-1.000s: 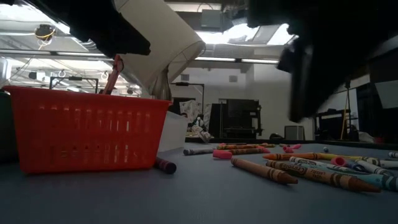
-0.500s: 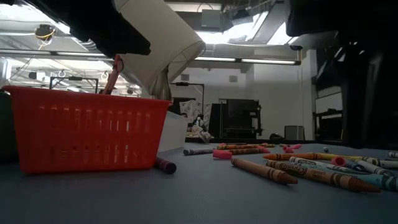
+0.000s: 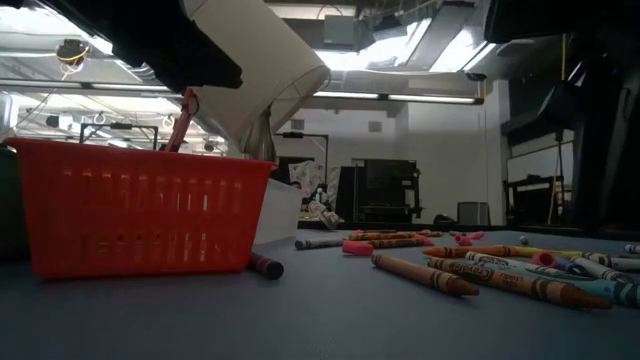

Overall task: Sort crayons
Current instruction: Put the light blue crayon into the transparent bin

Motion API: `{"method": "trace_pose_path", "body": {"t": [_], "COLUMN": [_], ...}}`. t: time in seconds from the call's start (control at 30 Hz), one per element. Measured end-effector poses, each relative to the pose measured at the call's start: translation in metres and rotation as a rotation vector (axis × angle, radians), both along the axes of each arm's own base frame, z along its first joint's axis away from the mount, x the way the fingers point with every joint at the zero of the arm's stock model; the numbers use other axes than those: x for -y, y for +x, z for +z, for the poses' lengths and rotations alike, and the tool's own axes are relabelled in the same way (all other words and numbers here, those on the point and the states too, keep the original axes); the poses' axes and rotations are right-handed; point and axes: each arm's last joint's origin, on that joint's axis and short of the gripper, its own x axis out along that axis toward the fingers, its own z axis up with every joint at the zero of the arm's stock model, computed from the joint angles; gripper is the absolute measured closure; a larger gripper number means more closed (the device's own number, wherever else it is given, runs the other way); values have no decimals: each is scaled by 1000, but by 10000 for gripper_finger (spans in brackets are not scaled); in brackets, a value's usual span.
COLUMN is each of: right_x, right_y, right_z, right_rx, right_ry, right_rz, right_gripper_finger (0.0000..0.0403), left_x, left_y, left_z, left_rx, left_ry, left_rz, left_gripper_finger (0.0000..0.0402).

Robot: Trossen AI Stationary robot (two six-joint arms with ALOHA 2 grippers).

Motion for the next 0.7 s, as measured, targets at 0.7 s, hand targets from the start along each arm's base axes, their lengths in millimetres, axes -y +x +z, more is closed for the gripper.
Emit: {"method": "trace_pose_path", "body": {"t": [0.7], "right_x": [-3], "right_y": [5], "right_z": [-27], "right_rx": [-46], "right_ry": [-38], "right_rz": [-2], "right_gripper_finger": [272], "left_x": [0], "left_y": [0], "left_z": [0], "left_rx": [0], "left_ry": [0], "left_rz": [-1], "left_gripper_finger": [302]}}
